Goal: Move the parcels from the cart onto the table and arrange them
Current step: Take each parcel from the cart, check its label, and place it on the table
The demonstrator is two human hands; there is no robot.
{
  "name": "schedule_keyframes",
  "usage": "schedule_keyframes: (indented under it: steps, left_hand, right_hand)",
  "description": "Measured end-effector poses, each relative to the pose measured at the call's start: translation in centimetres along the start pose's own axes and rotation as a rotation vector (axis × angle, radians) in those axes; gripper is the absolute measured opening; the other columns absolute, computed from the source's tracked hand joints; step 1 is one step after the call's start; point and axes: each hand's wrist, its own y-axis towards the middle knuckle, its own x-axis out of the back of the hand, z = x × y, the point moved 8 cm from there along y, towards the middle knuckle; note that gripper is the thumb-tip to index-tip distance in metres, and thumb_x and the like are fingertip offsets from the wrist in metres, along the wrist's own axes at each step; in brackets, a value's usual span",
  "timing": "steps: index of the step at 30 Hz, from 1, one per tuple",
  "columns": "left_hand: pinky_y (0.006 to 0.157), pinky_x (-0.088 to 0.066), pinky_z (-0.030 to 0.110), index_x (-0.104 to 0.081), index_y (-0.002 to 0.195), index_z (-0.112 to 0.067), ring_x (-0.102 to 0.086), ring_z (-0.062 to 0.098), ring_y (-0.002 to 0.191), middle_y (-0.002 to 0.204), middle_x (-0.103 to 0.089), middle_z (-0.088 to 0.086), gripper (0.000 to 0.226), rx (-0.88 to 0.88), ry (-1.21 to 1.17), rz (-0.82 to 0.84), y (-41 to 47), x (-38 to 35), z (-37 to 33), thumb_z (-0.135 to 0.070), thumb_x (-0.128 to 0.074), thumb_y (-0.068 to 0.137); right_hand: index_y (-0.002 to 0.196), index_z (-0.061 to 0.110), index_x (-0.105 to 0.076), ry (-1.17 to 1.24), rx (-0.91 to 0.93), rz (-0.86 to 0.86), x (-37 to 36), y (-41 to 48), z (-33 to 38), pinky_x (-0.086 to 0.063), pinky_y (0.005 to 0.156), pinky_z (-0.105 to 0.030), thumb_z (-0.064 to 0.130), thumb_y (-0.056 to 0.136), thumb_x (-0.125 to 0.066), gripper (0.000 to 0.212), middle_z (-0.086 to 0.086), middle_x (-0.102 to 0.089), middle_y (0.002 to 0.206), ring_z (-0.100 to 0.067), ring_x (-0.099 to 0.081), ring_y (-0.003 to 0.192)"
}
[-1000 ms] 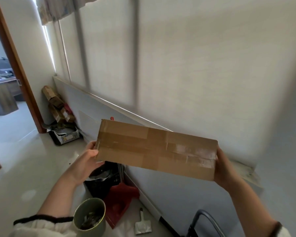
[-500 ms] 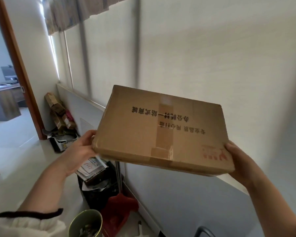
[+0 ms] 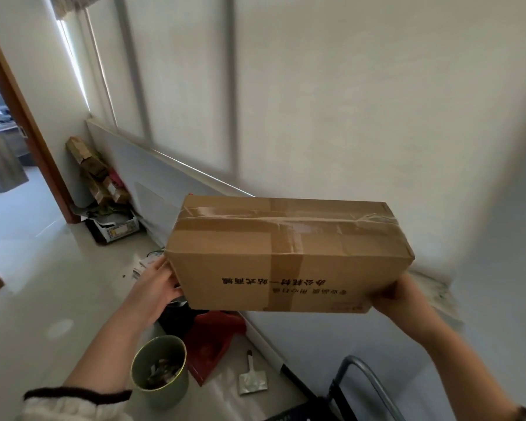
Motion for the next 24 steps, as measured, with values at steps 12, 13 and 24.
schedule_keyframes:
  steps: [12, 13, 24]
  left_hand:
    - [0.074, -0.047, 0.040, -0.060, 0.101, -0.022, -0.059, 0.028, 0.098, 0.103, -0.065, 0.010, 0.054, -0.002, -0.058, 0.009, -3.0, -0.7, -0.4, -0.062, -0.037, 0.072]
    - [0.075, -0.047, 0.040, -0.060, 0.098, -0.023, -0.059, 0.027, 0.098, 0.104, -0.064, 0.011, 0.047, -0.006, -0.026, -0.004, -3.6, -0.5, 0.0, -0.058, -0.040, 0.074]
    - [0.081, -0.044, 0.044, -0.057, 0.101, -0.022, -0.059, 0.025, 0.090, 0.099, -0.065, 0.007, 0.093, 0.020, 0.135, 0.171, -9.7, 6.4, 2.3, -0.086, -0.066, 0.034]
  right_hand:
    - [0.144, -0.003, -0.023, 0.917, -0.164, -0.072, 1.0, -6.7, -1.8, -0.027, 0.111, -0.040, 0.044, 0.100, -0.011, 0.066, -0.040, -0.028, 0.139, -0.051, -0.025, 0.131]
    - [0.138, 0.006, -0.044, 0.848, -0.175, -0.102, 0.3, -7.0, -1.3, -0.036, 0.107, -0.041, 0.045, 0.096, -0.026, 0.060, -0.034, -0.046, 0.131, -0.045, -0.041, 0.124]
    - [0.083, 0.031, -0.078, 0.756, -0.269, -0.058, -6.0, -16.0, 1.4, -0.057, 0.061, -0.028, 0.047, 0.078, -0.044, 0.038, -0.005, -0.075, 0.093, -0.019, -0.071, 0.084]
